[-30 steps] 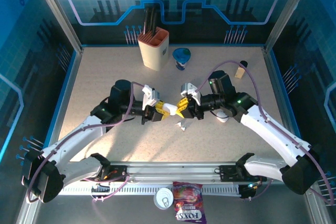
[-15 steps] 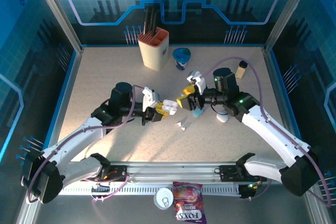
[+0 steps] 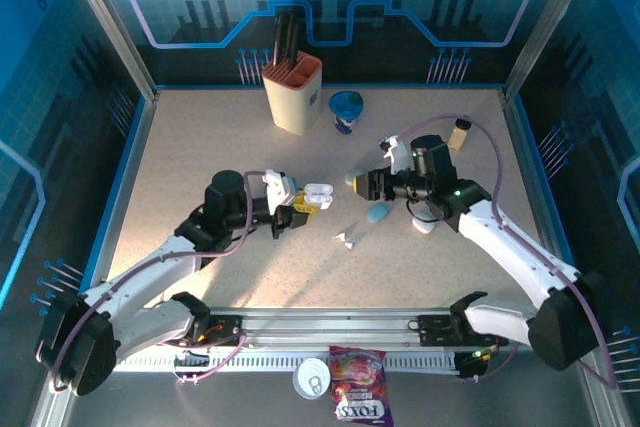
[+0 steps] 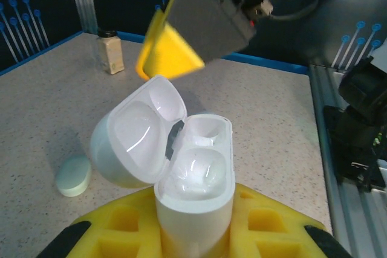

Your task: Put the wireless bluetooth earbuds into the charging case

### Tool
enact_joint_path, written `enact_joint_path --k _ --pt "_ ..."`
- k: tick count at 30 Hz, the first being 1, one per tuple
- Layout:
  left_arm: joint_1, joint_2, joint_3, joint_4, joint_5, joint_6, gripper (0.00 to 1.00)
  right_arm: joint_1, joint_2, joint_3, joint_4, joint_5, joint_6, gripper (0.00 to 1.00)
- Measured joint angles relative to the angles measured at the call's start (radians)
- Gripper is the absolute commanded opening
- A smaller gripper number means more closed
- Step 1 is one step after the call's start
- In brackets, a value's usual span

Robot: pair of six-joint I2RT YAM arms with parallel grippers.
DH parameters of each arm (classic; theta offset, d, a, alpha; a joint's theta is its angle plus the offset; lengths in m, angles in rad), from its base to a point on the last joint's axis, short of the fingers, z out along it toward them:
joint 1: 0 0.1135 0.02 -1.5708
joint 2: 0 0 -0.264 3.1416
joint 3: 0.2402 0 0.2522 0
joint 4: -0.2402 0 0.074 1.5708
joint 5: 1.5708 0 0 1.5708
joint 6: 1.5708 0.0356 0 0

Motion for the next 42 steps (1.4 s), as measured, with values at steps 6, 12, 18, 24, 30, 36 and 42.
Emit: enact_joint_path --k 6,12,18,24,30,36,42 --pt "0.0 0.017 -0.057 0.194 -0.066 -0.064 0.08 0.036 0.084 -0.069 -0.04 0.058 0.119 0.47" --pt "-0.003 0.046 -0.116 0.39 -0.094 -0.101 0.09 0.122 0.138 -0.188 0.013 0.112 0.298 0.41" --pt "-0.005 0.09 -0.142 0.518 -0.096 -0.119 0.09 0.203 0.198 -0.24 0.123 0.163 0.432 0.38" --pt "-0.005 0.09 -0.142 0.531 -0.08 -0.112 0.1 0.263 0.288 -0.223 0.205 0.208 0.482 0.39" --pt "-0.005 0.088 -0.142 0.52 -0.071 -0.093 0.11 0.268 0.349 -0.209 0.246 0.242 0.496 0.39" --pt "-0.005 0.088 -0.142 0.513 -0.065 -0.089 0.11 0.268 0.396 -0.188 0.27 0.244 0.5 0.35" --pt "-0.005 0.1 -0.142 0.516 -0.061 -0.089 0.11 0.269 0.431 -0.177 0.288 0.24 0.508 0.28"
